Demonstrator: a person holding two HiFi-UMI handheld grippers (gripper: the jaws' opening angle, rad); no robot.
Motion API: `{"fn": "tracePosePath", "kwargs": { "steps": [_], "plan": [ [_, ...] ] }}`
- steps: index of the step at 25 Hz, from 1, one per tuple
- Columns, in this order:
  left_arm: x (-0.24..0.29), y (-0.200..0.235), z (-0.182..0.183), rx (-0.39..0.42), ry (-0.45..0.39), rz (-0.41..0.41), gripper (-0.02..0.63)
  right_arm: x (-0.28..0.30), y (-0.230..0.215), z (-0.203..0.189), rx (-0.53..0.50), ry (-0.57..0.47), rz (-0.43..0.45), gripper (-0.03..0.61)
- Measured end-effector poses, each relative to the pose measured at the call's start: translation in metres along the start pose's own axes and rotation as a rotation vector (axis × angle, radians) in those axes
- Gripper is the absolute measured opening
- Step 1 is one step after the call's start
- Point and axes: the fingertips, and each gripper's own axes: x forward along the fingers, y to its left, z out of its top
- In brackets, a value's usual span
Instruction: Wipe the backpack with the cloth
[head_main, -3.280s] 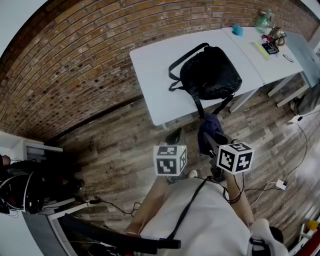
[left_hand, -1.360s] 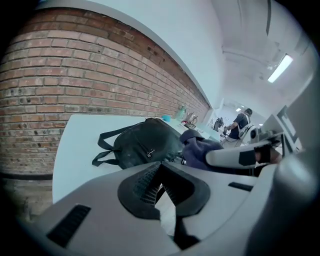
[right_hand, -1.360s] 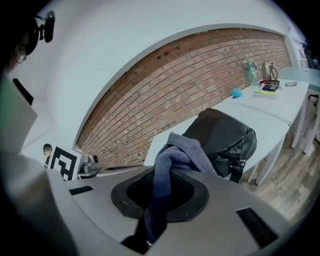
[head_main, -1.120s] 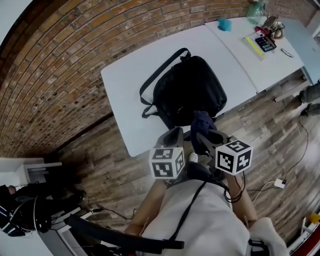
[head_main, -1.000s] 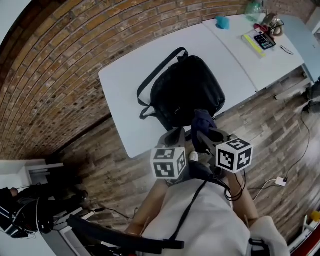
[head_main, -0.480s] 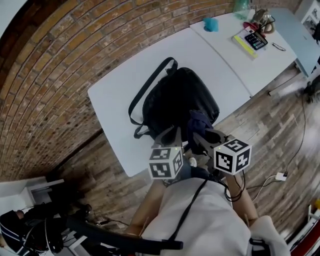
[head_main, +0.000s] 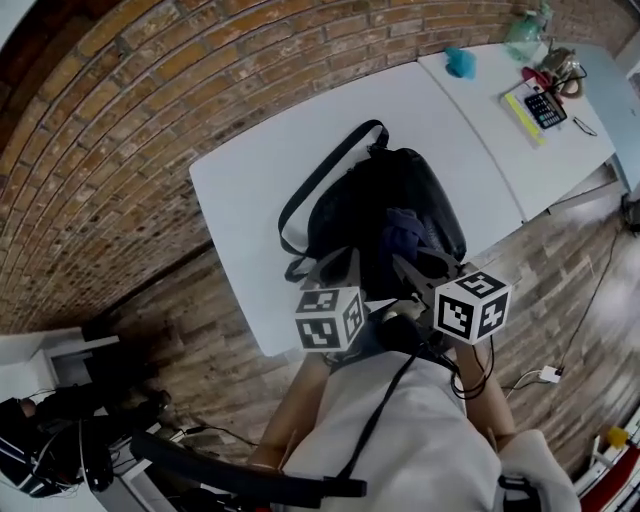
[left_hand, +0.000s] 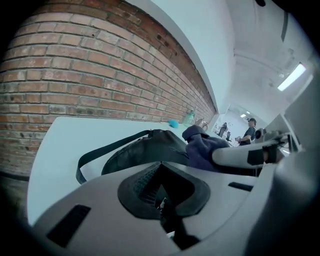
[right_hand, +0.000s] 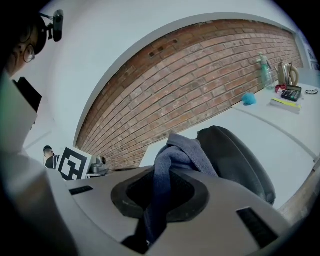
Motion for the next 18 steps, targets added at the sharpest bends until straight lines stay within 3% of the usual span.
{"fn": "tracePosePath", "kwargs": {
  "steps": [12, 18],
  "plan": [
    [-0.043, 0.063, -0.013, -0.226, -0.105, 0.269, 0.003, 0.062, 0.039, -0.005, -0.174, 0.217, 0.224, 0.038],
    [-0.062, 0.071, -0.025, -0.318, -0.149, 0.381, 0.003, 0.090, 0.044, -0.009, -0.251, 0.303, 0.277, 0.038]
  ]
}}
